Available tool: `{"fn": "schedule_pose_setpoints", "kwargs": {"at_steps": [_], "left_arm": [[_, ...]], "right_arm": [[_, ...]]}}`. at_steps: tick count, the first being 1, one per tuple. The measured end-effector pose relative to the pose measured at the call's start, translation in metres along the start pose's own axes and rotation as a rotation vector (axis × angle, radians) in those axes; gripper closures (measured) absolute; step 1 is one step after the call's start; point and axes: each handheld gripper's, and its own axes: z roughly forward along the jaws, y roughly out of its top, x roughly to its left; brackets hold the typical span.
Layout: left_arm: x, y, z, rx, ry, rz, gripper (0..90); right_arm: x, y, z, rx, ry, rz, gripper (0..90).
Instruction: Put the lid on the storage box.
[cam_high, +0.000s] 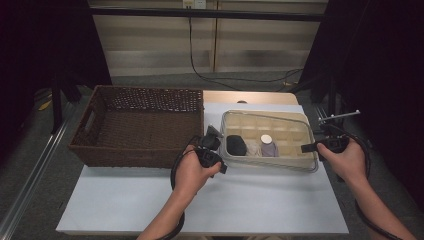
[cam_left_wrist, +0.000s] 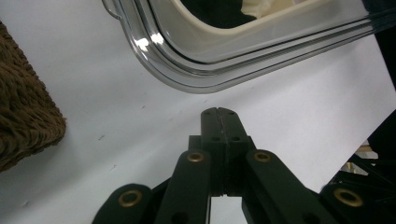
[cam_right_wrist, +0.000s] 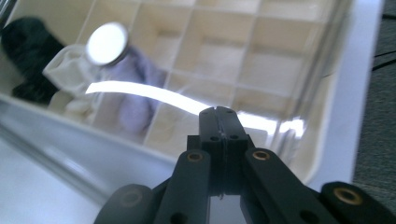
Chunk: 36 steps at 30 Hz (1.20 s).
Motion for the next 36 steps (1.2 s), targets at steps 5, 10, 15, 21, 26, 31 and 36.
{"fn": "schedule_pose_setpoints", "kwargs": {"at_steps": [5, 10, 15, 21, 26, 31, 36], "left_arm": [[-0.001, 0.0, -0.003, -0.005, 0.011, -0.003, 90.0], [-0.002, 0.001, -0.006, -0.019, 0.016, -0.003, 90.0], [-0.002, 0.001, -0.005, -0.027, 0.022, -0.008, 90.0], [-0.003, 0.002, -0.006, -0.031, 0.031, -0.008, 90.0], [-0.003, 0.003, -0.006, -0.034, 0.039, -0.011, 90.0], [-0.001, 0.002, -0.004, -0.043, 0.039, -0.014, 90.0], [-0.001, 0.003, -0.003, -0.045, 0.046, -0.02, 90.0]], "right_arm": [[0.01, -0.005, -0.001, 0.015, 0.054, -0.018, 90.0], [0.034, -0.016, -0.005, 0.009, 0.111, -0.075, 90.0], [0.048, -0.023, -0.004, 0.023, 0.15, -0.109, 90.0], [0.058, -0.031, 0.003, 0.049, 0.198, -0.129, 90.0], [0.062, -0.036, 0.007, 0.06, 0.219, -0.139, 90.0], [0.063, -0.039, 0.008, 0.067, 0.23, -0.143, 90.0], [0.064, -0.043, 0.014, 0.082, 0.229, -0.151, 90.0]]}}
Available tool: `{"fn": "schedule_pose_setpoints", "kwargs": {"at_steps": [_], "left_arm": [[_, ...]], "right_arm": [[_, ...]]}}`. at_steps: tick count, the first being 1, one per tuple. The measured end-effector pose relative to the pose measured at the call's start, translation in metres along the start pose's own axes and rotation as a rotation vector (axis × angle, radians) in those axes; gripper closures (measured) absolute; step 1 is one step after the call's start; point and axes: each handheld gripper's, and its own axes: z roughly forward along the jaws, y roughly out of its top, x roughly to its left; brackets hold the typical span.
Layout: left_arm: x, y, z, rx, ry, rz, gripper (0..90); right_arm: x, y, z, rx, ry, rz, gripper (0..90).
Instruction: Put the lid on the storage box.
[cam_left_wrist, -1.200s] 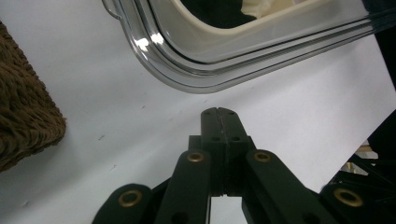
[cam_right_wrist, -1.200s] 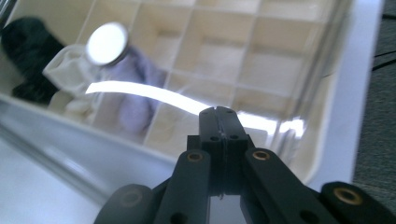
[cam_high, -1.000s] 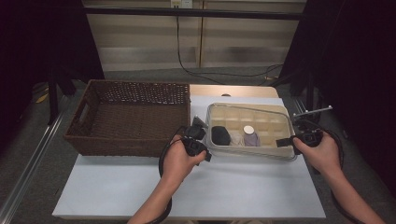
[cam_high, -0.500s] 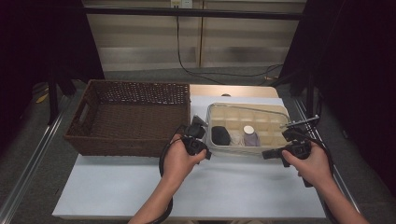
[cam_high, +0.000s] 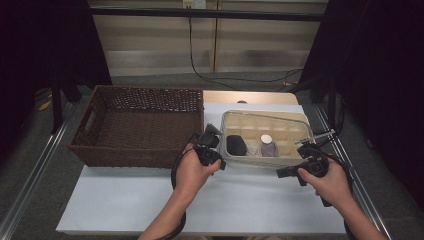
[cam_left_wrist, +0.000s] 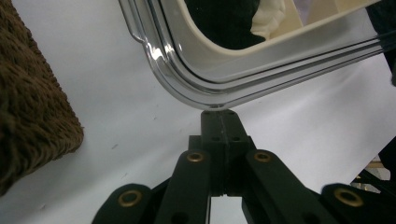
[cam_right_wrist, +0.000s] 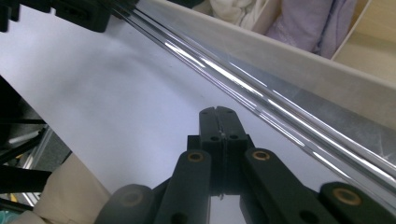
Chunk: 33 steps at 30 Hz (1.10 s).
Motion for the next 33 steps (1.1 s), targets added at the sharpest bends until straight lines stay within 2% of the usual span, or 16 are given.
{"fn": "schedule_pose_setpoints", "kwargs": {"at_steps": [4, 8, 9, 12, 23, 33], "left_arm": [[0.001, 0.002, 0.0, 0.008, 0.006, 0.006, 90.0], [0.001, 0.003, 0.0, 0.005, 0.0, 0.002, 90.0], [0.001, 0.003, -0.001, 0.004, -0.002, 0.001, 90.0], [0.002, 0.003, -0.002, -0.009, -0.003, -0.001, 90.0], [0.005, 0.007, -0.009, -0.022, 0.015, -0.025, 90.0], [0.008, 0.013, -0.016, -0.041, 0.034, -0.04, 90.0]], "right_arm": [[-0.003, 0.0, 0.004, 0.01, -0.013, 0.007, 90.0], [-0.01, -0.001, 0.004, -0.002, -0.03, 0.009, 90.0], [-0.014, -0.002, 0.002, 0.007, -0.048, 0.023, 90.0], [-0.021, -0.002, 0.0, -0.003, -0.063, 0.043, 90.0], [-0.042, 0.001, -0.004, -0.01, -0.089, 0.096, 90.0], [-0.052, 0.002, -0.005, -0.008, -0.1, 0.121, 90.0]]}}
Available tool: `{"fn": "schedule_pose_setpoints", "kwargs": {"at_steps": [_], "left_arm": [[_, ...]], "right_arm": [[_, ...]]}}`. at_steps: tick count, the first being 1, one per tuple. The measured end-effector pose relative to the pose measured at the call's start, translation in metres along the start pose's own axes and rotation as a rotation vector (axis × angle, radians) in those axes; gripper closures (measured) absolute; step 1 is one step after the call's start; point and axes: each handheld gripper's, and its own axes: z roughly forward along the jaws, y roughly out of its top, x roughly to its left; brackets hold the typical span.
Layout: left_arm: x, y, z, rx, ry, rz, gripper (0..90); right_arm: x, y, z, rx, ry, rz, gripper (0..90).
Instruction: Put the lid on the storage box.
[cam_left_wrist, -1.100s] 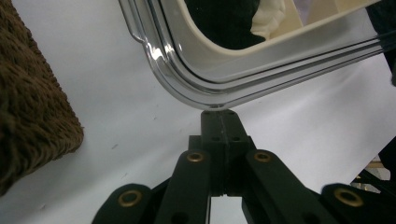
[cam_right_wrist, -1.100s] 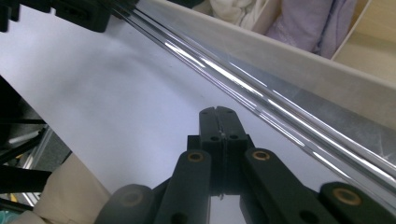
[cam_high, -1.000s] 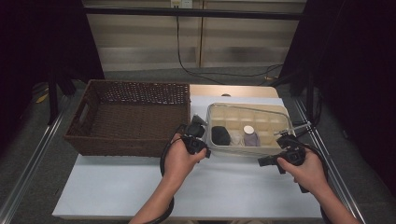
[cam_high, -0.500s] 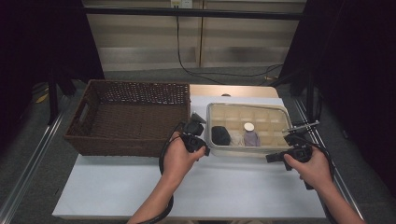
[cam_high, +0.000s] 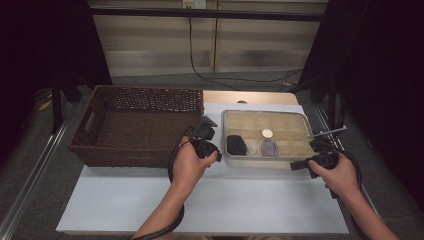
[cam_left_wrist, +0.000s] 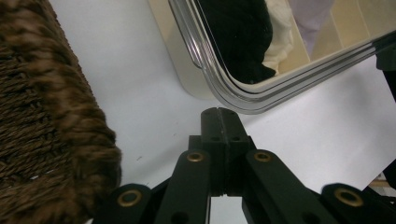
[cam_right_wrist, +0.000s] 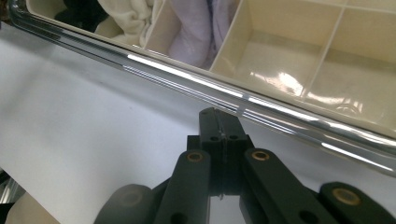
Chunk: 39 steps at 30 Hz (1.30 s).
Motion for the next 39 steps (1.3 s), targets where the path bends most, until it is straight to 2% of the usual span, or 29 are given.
{"fn": "schedule_pose_setpoints", "kwargs": {"at_steps": [10, 17, 24, 28, 31, 34, 37, 39], "left_arm": [[-0.002, 0.008, 0.002, -0.012, 0.016, -0.013, 90.0], [-0.002, 0.009, 0.007, 0.008, 0.029, -0.015, 90.0], [-0.005, 0.012, 0.008, 0.032, 0.061, -0.024, 90.0], [-0.004, 0.011, 0.008, 0.03, 0.058, -0.026, 90.0], [-0.006, 0.009, 0.008, 0.036, 0.076, -0.03, 90.0], [-0.004, 0.008, 0.007, 0.041, 0.06, -0.025, 90.0], [-0.005, 0.009, 0.009, 0.04, 0.075, -0.025, 90.0], [-0.006, 0.009, 0.012, 0.047, 0.068, -0.031, 90.0]], "right_arm": [[-0.003, -0.001, -0.001, 0.0, 0.002, -0.005, 90.0], [-0.004, -0.001, -0.003, 0.004, -0.004, -0.001, 90.0], [-0.005, -0.003, -0.003, 0.004, -0.004, -0.002, 90.0], [-0.005, -0.004, -0.002, 0.01, -0.002, -0.004, 90.0], [-0.005, -0.004, -0.002, 0.007, 0.001, -0.007, 90.0], [-0.005, -0.004, -0.002, 0.008, -0.005, 0.0, 90.0], [-0.006, -0.003, -0.003, -0.001, -0.005, 0.002, 90.0], [-0.006, -0.004, -0.003, -0.003, -0.003, 0.003, 90.0]]}}
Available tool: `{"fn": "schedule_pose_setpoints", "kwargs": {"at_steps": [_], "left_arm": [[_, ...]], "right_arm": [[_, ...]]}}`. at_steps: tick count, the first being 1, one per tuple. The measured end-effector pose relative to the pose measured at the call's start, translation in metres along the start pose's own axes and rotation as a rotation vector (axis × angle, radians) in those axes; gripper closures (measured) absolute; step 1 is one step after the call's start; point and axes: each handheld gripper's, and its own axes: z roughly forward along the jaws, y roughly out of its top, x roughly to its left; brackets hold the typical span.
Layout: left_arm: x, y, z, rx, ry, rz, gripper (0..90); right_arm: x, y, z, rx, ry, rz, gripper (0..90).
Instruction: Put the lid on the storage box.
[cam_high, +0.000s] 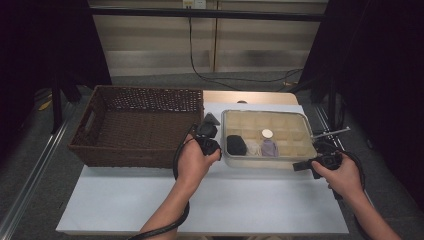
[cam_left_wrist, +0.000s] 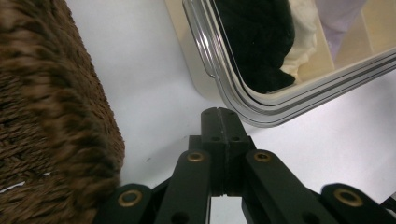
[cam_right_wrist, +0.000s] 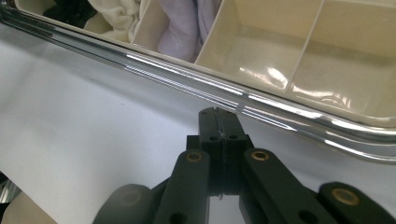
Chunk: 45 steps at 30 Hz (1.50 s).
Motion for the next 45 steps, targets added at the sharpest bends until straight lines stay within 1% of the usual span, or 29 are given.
{"fn": "schedule_pose_setpoints", "kwargs": {"at_steps": [2, 3, 6, 8, 11, 12, 14, 16, 18, 22, 25, 26, 27, 28, 29, 30, 31, 32, 33, 34, 35, 36, 37, 38, 40, 41, 42, 44, 45], "left_arm": [[0.0, 0.0, 0.002, -0.007, -0.007, -0.004, 90.0], [0.0, 0.0, 0.001, -0.017, -0.005, 0.001, 90.0], [-0.001, 0.0, 0.001, -0.019, -0.013, 0.005, 90.0], [0.001, 0.001, 0.002, -0.016, -0.016, -0.003, 90.0], [0.001, 0.002, 0.002, -0.027, -0.019, -0.005, 90.0], [0.001, 0.002, 0.002, -0.033, -0.028, -0.005, 90.0], [0.0, 0.002, 0.003, -0.023, -0.035, -0.005, 90.0], [-0.001, 0.003, 0.005, -0.02, -0.024, -0.006, 90.0], [0.002, 0.003, 0.006, -0.024, -0.031, -0.011, 90.0], [0.0, 0.003, 0.009, -0.019, -0.032, -0.008, 90.0], [0.001, 0.002, 0.008, -0.019, -0.031, -0.004, 90.0], [0.001, 0.001, 0.007, -0.022, -0.04, -0.001, 90.0], [0.001, 0.0, 0.006, -0.028, -0.036, 0.0, 89.8], [0.002, -0.001, 0.005, -0.023, -0.042, 0.012, 88.5], [0.002, -0.002, 0.004, -0.025, -0.057, 0.013, 85.2], [0.001, -0.002, 0.003, -0.024, -0.056, 0.02, 85.2], [0.001, -0.003, 0.003, -0.023, -0.059, 0.024, 83.4], [0.0, -0.004, 0.003, -0.023, -0.071, 0.028, 81.0], [0.0, -0.005, 0.002, -0.025, -0.071, 0.036, 78.7], [0.0, -0.007, 0.002, -0.026, -0.08, 0.037, 76.7], [0.0, -0.007, 0.002, -0.022, -0.086, 0.04, 75.0], [0.0, -0.009, 0.002, -0.029, -0.091, 0.042, 74.3], [0.0, -0.009, 0.002, -0.022, -0.099, 0.05, 73.1], [0.0, -0.01, 0.001, -0.025, -0.111, 0.061, 70.4], [-0.001, -0.013, 0.0, -0.026, -0.11, 0.068, 67.4], [0.0, -0.014, 0.0, -0.029, -0.119, 0.07, 66.4], [0.0, -0.014, -0.001, -0.023, -0.118, 0.076, 65.4], [0.0, -0.016, -0.001, -0.02, -0.123, 0.084, 63.2], [0.0, -0.018, -0.001, -0.015, -0.121, 0.09, 60.3]], "right_arm": [[0.001, 0.0, -0.001, 0.0, -0.002, 0.003, 90.0], [0.001, 0.0, -0.001, -0.003, 0.0, -0.001, 90.0], [0.001, 0.0, -0.001, -0.001, 0.0, -0.004, 90.0], [0.001, 0.0, -0.001, 0.004, 0.0, 0.001, 90.0], [0.0, 0.001, -0.001, -0.001, -0.004, -0.003, 90.0], [0.0, 0.001, -0.001, 0.003, -0.007, 0.001, 90.0], [0.0, 0.002, -0.002, -0.002, -0.009, 0.006, 90.0], [-0.001, 0.003, -0.003, -0.005, -0.011, 0.002, 90.0], [-0.001, 0.004, -0.004, -0.005, -0.009, 0.002, 90.0], [-0.001, 0.005, -0.005, 0.005, -0.018, 0.002, 90.0], [-0.001, 0.004, -0.004, -0.005, -0.014, 0.0, 90.0], [-0.001, 0.004, -0.004, -0.005, -0.008, -0.004, 89.4], [0.0, 0.003, -0.004, -0.004, -0.002, 0.001, 86.7], [0.0, 0.002, -0.004, -0.008, 0.004, -0.006, 84.2], [0.001, 0.001, -0.004, -0.006, 0.005, -0.012, 81.5], [0.001, 0.001, -0.004, -0.006, 0.005, -0.012, 81.5], [0.001, 0.001, -0.004, 0.0, 0.011, -0.013, 78.7], [0.002, 0.0, -0.004, -0.001, 0.015, -0.024, 75.8], [0.003, 0.0, -0.003, -0.007, 0.017, -0.031, 73.3], [0.005, -0.001, -0.003, -0.008, 0.015, -0.042, 70.6], [0.007, -0.002, -0.004, -0.002, 0.012, -0.044, 68.9], [0.009, -0.002, -0.003, -0.006, 0.013, -0.051, 67.6], [0.01, -0.003, -0.003, -0.006, 0.017, -0.054, 65.8], [0.011, -0.003, -0.003, -0.006, 0.016, -0.06, 64.3], [0.014, -0.005, -0.003, -0.014, 0.015, -0.077, 61.3], [0.015, -0.006, -0.003, -0.014, 0.02, -0.084, 60.5], [0.016, -0.006, -0.003, -0.004, 0.03, -0.08, 58.7], [0.017, -0.008, -0.002, -0.017, 0.033, -0.096, 54.7], [0.018, -0.008, 0.0, -0.02, 0.028, -0.125, 52.3]]}}
